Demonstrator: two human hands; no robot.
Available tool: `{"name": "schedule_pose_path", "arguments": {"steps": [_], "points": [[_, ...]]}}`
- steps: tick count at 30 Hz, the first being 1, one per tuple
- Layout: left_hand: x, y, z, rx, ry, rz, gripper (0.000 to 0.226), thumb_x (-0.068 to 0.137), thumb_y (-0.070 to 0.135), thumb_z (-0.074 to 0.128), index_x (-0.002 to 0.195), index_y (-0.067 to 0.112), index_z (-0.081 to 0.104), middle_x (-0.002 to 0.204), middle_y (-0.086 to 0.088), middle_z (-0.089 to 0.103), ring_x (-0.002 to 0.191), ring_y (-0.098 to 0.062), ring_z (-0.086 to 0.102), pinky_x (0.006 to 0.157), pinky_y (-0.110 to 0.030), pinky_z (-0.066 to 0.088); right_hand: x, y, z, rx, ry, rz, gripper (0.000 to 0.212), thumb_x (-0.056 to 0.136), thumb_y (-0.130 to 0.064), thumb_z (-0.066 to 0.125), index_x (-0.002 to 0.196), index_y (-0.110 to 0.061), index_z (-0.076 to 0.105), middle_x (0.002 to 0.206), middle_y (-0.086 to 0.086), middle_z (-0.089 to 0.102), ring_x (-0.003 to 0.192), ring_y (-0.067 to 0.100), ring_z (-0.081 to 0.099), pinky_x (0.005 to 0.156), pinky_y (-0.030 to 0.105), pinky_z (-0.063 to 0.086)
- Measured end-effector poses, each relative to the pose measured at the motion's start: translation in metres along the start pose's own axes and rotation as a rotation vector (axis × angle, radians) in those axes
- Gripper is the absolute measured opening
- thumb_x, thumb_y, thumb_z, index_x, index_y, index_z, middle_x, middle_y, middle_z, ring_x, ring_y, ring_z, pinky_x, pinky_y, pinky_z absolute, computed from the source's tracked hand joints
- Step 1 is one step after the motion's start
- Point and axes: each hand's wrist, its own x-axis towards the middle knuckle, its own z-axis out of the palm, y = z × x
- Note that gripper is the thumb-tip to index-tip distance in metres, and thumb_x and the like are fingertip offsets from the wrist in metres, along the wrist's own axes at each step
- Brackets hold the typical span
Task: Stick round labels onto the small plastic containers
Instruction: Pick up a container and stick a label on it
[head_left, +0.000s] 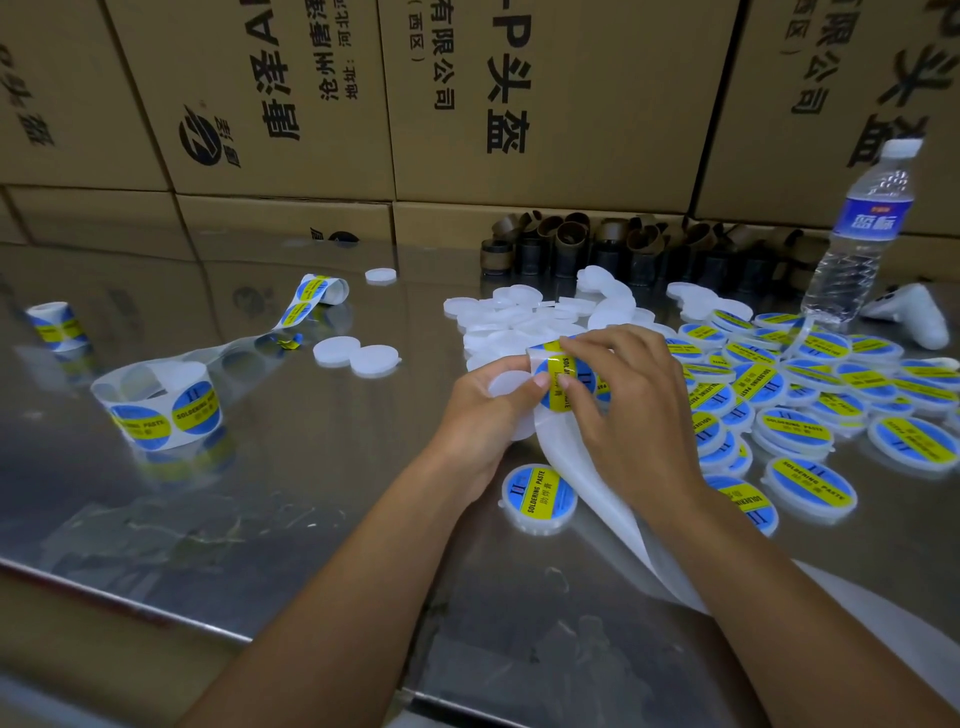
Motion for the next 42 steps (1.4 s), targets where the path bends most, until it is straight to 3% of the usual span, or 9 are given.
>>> {"name": "schedule_pose_path", "arguments": {"steps": [8,16,20,24,27,33,36,39,42], "points": [[0.000,0.000,0.000,0.111,0.048,0.013,0.010,0.091,0.010,0.061,0.093,0.016,0.069,0.085,-0.005,0.067,0.073,-0.015,0.061,0.054,-0.016,0.046,0.000,0.000,-0.002,-0.015,0.013,0.012,0.019,0.082,-0.014,0.068,0.101,-0.012,0.070,0.097,0.004,0.068,0.099,0.030,0.058,0.085,0.042,0.040],[0.000,0.005,0.002,0.138,0.130,-0.064,0.016,0.092,0.033,0.058,0.085,0.023,0.069,0.069,0.009,0.065,0.057,-0.005,0.056,0.043,-0.015,0.035,0.000,0.000,-0.003,0.035,-0.017,0.060,0.010,0.080,-0.012,0.070,0.090,-0.014,0.068,0.093,0.002,0.068,0.103,0.026,0.058,0.101,0.045,0.033],[0.002,0.004,0.001,0.157,0.200,-0.079,0.012,0.091,0.030,0.060,0.084,0.024,0.069,0.080,-0.001,0.063,0.065,-0.016,0.048,0.046,-0.021,0.028,0.001,-0.001,-0.004,0.048,-0.029,0.041,0.008,0.077,-0.010,0.071,0.084,-0.013,0.067,0.089,0.002,0.064,0.095,0.025,0.056,0.088,0.030,0.031],[0.003,0.004,0.001,0.125,0.233,-0.073,0.013,0.092,0.026,0.059,0.085,0.022,0.070,0.070,-0.002,0.063,0.054,-0.014,0.049,0.041,-0.018,0.028,0.002,-0.006,-0.004,0.122,-0.010,0.042,0.005,0.081,-0.015,0.068,0.084,-0.011,0.069,0.088,0.004,0.058,0.090,0.025,0.053,0.080,0.038,0.040],[0.003,0.003,0.001,0.090,0.260,-0.071,0.015,0.092,0.024,0.059,0.096,0.015,0.071,0.073,-0.004,0.064,0.049,-0.011,0.050,0.039,-0.014,0.029,0.002,-0.009,-0.004,0.187,0.017,0.051,0.019,0.085,-0.024,0.058,0.082,-0.008,0.069,0.083,0.002,0.055,0.087,0.024,0.052,0.077,0.039,0.042],[0.003,0.004,0.002,0.059,0.305,-0.057,0.014,0.091,0.019,0.060,0.097,0.011,0.071,0.067,0.001,0.065,0.039,0.001,0.052,0.036,-0.010,0.034,0.004,-0.012,-0.006,0.357,0.069,0.160,0.034,0.091,-0.027,0.053,0.067,-0.005,0.063,0.070,-0.002,0.053,0.080,0.015,0.046,0.074,0.012,0.031],[0.002,0.004,0.002,0.077,0.322,-0.034,0.012,0.090,0.017,0.062,0.081,0.017,0.070,0.057,0.009,0.066,0.042,0.001,0.055,0.039,-0.010,0.039,0.005,-0.013,-0.008,0.464,0.090,0.250,0.038,0.095,-0.022,0.053,0.062,-0.005,0.057,0.063,-0.005,0.048,0.077,0.015,0.045,0.072,0.012,0.031],[0.003,0.002,0.001,0.125,0.351,-0.017,0.018,0.089,0.018,0.063,0.072,0.021,0.069,0.061,0.004,0.065,0.049,-0.005,0.056,0.045,-0.013,0.043,0.008,-0.011,-0.009,0.581,0.086,0.361,0.041,0.096,-0.026,0.050,0.064,-0.001,0.052,0.060,-0.004,0.047,0.068,0.014,0.043,0.067,0.024,0.033],[0.004,0.001,0.000,0.108,0.354,-0.013,0.015,0.088,0.016,0.065,0.073,0.019,0.069,0.074,-0.006,0.068,0.064,-0.018,0.060,0.061,-0.025,0.053,0.011,-0.009,-0.011,0.725,0.090,0.457,0.039,0.095,-0.027,0.051,0.066,-0.001,0.050,0.052,-0.014,0.044,0.054,0.001,0.037,0.056,0.015,0.032]]}}
